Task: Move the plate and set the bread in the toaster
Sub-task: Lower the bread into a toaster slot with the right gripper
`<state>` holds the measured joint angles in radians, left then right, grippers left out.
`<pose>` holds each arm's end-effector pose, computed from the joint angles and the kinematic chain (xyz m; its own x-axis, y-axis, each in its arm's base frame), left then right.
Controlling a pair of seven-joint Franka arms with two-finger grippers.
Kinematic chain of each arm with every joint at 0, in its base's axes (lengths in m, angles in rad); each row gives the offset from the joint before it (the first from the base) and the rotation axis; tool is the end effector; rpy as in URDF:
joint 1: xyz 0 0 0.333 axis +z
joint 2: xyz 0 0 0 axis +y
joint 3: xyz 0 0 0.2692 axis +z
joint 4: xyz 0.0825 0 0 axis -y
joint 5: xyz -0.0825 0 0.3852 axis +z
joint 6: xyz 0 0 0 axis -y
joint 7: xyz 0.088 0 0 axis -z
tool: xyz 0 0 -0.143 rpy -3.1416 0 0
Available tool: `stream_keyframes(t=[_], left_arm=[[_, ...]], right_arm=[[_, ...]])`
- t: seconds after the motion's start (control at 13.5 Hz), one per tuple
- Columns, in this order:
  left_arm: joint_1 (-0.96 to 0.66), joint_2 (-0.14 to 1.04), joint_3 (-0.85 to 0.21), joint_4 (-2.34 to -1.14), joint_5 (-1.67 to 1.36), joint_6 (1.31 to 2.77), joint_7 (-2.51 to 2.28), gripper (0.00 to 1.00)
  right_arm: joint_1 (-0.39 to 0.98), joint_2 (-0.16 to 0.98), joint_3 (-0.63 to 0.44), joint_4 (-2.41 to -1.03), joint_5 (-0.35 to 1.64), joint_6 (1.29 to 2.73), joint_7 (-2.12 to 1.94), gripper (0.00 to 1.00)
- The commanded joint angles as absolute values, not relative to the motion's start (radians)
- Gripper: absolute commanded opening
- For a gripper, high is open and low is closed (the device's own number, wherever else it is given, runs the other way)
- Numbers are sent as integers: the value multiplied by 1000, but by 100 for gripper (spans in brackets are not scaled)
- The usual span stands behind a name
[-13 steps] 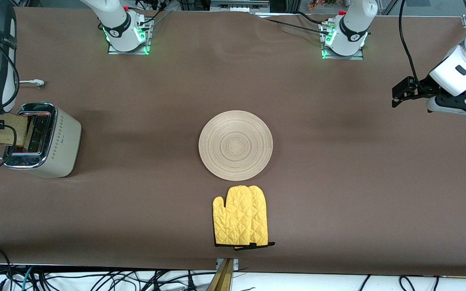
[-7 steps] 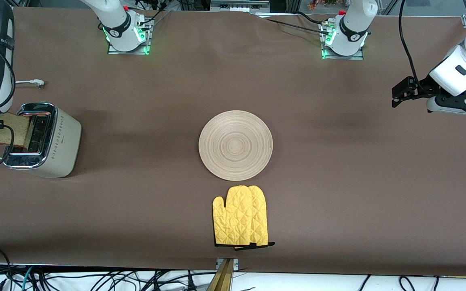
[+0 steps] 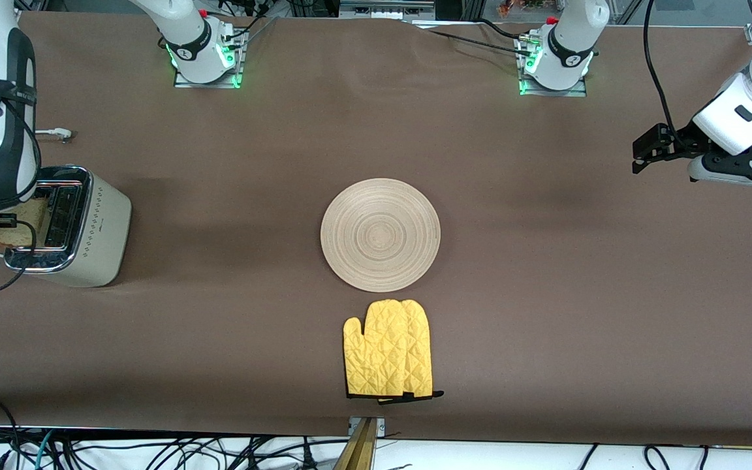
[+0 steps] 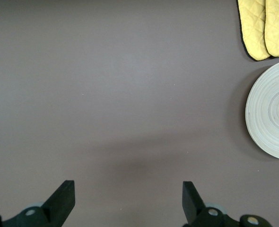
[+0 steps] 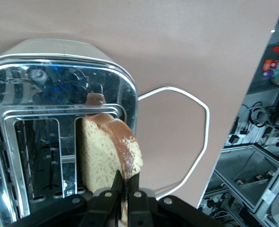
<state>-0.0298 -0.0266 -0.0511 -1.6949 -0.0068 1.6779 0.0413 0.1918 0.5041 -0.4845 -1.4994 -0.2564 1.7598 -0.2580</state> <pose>0.5542 -0.0461 0.5067 0.9926 -0.1212 0.0098 -0.1212 -0.9926 0.0050 0.6142 -0.1854 0.3254 0.9504 0.0029 -0.3111 0.1272 -0.9162 0.3800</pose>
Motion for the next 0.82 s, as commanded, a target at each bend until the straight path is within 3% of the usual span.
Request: stream_keyframes(t=[0.0,0.07,0.3,0.74], left_arm=[[-34,-11,-49,-1663,-18,1657,35,100],[-34,-11,-49,-1663,-18,1657,35,100],[-34,-11,-49,-1663,-18,1657,35,100],[-34,-11,-49,-1663,-18,1657,35,100]], right_arm=[[190,512,-480,-1494,-210,1779,-262,21],[190,511,-480,-1493,-209,1779,-264,62],[195,489,-479,-1485,-199,1758,-273,100],[201,368,-474,-1480,-24,1678,-281,100]])
